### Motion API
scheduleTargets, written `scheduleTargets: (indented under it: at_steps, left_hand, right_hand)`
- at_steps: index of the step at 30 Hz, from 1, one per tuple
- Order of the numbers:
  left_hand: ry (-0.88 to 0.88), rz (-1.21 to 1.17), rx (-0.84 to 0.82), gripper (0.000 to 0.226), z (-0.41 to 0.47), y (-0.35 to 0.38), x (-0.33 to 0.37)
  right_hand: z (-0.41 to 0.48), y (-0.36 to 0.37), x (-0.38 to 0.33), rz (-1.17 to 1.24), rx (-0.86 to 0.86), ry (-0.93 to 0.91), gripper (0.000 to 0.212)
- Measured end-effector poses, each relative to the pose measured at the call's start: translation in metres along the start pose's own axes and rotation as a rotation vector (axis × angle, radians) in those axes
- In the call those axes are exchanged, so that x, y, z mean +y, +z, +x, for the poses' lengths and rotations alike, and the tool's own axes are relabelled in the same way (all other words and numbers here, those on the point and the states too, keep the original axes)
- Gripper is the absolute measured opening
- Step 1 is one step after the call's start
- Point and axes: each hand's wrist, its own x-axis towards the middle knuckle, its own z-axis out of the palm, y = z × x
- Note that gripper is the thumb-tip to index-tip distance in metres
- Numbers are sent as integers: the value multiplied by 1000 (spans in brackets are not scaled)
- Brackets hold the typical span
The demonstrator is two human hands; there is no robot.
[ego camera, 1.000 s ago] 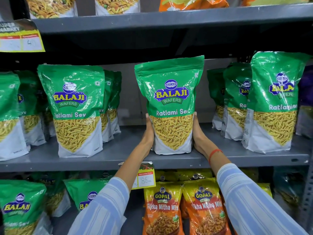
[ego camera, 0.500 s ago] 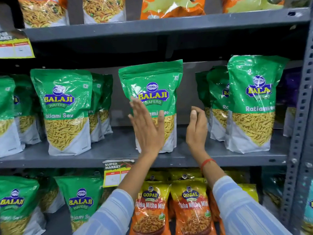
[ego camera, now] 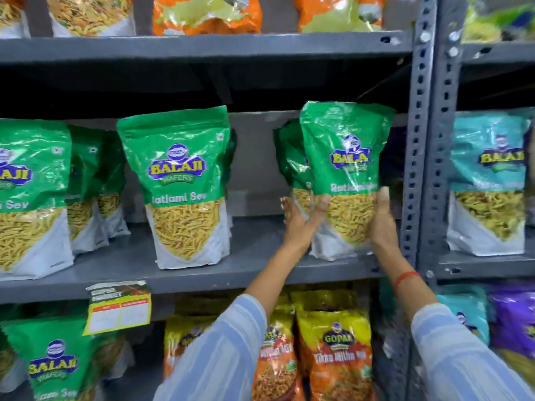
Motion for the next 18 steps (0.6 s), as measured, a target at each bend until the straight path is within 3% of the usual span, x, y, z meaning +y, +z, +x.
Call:
scheduleTargets:
  at_steps: [2,4,6,9,12,18]
  left_hand:
    - [-58,-19,-5,162,7,9,5]
    - [-65,-29,6,155,12,14,5]
    - [-71,-63,7,157,17,17,1]
    - [-102,-150,-25,129,29,20,-20]
    - [-120,-171,-56,119,47,21,-50]
    - [10,-28,-74,122,28,19,-23]
  right_hand:
    - [15,-5,5,186,-132,134,122]
    - [10,-3,-9,369,-216,163,100]
    - [8,0,-15,391,-271,142,87]
    - [5,4,-15,363,-351,137,68]
    - [9,7,-10,366,-386,124,71]
    - [8,0,-4,346,-374,112,77]
